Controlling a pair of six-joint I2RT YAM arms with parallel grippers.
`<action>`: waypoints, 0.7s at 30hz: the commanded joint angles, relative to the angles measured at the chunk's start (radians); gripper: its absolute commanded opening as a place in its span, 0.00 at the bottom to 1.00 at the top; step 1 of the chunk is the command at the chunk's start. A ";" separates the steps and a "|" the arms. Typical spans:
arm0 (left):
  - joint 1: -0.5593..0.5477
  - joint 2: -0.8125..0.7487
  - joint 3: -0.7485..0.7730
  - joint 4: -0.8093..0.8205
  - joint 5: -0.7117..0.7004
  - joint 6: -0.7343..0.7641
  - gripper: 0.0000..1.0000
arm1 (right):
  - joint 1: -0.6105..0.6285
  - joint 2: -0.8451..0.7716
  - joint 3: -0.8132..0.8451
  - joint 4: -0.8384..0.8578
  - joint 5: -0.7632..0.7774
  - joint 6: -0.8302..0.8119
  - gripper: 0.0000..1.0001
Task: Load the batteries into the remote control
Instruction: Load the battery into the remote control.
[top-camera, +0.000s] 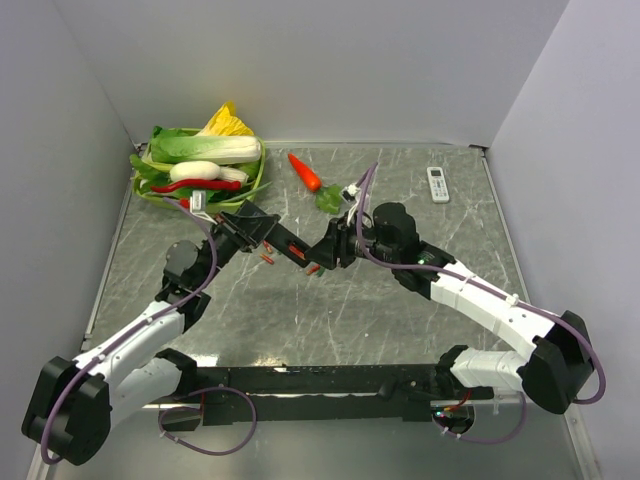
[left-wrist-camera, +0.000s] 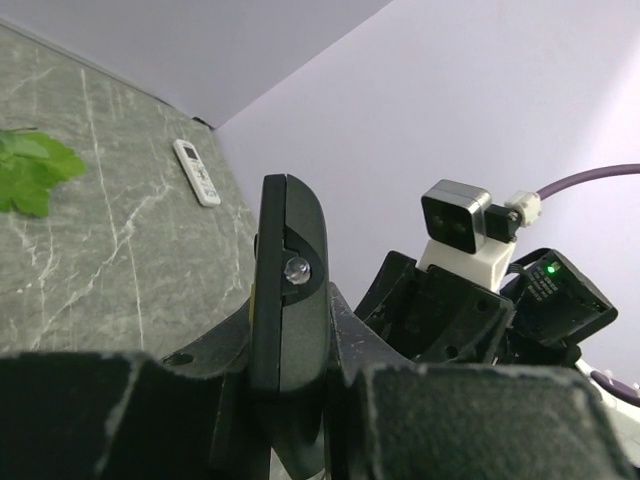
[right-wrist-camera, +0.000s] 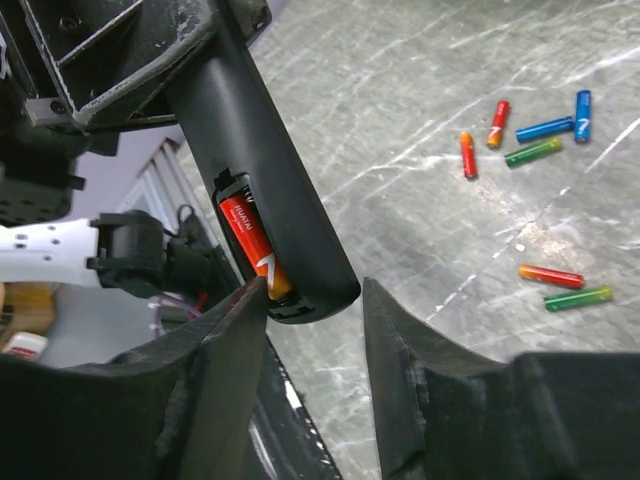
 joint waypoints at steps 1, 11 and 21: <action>-0.003 -0.015 -0.014 0.027 -0.028 0.008 0.02 | 0.007 -0.018 0.056 -0.012 0.031 -0.042 0.54; 0.004 -0.012 -0.039 0.018 -0.017 0.039 0.02 | -0.005 -0.025 0.113 -0.077 0.050 -0.132 0.76; 0.004 0.021 -0.017 0.113 0.088 0.030 0.02 | -0.002 0.064 0.163 -0.068 -0.032 -0.155 0.84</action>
